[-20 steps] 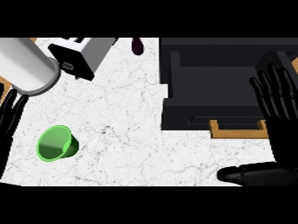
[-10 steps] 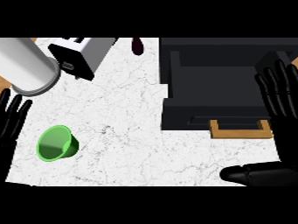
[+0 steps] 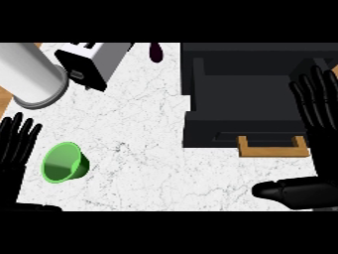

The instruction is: Pick up the cup, place it into the drawer and close the drawer

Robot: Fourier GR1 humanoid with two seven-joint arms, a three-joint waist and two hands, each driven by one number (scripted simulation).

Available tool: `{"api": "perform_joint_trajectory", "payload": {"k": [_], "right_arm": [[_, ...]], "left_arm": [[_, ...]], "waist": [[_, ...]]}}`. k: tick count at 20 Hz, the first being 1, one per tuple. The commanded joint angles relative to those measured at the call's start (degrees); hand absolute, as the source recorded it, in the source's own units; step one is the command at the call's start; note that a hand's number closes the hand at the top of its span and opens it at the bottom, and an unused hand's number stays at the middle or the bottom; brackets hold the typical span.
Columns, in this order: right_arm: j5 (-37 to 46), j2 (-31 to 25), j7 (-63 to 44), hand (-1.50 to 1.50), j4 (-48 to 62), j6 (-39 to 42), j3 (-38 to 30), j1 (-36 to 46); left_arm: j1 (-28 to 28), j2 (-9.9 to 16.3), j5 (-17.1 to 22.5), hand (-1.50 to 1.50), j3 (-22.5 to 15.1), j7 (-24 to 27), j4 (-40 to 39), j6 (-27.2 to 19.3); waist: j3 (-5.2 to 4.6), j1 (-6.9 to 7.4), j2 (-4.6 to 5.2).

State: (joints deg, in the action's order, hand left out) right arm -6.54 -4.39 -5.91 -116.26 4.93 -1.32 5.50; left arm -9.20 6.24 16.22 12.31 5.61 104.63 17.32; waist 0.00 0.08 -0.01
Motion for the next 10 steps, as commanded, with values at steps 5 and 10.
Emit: {"api": "perform_joint_trajectory", "payload": {"k": [5,10], "right_arm": [[-0.7,-0.4,2.2,-1.5,3.5,1.3,-1.5,1.0],[-1.1,-0.2,-5.0,-1.5,-3.6,-0.5,-0.6,0.6]], "left_arm": [[-2.3,-0.9,-2.8,-1.5,2.0,5.8,-5.7,0.7],[2.8,1.9,-4.8,-1.5,4.2,9.5,-15.8,1.2]], "waist": [[0.0,0.13,0.0],[0.0,-0.04,-0.02]]}}
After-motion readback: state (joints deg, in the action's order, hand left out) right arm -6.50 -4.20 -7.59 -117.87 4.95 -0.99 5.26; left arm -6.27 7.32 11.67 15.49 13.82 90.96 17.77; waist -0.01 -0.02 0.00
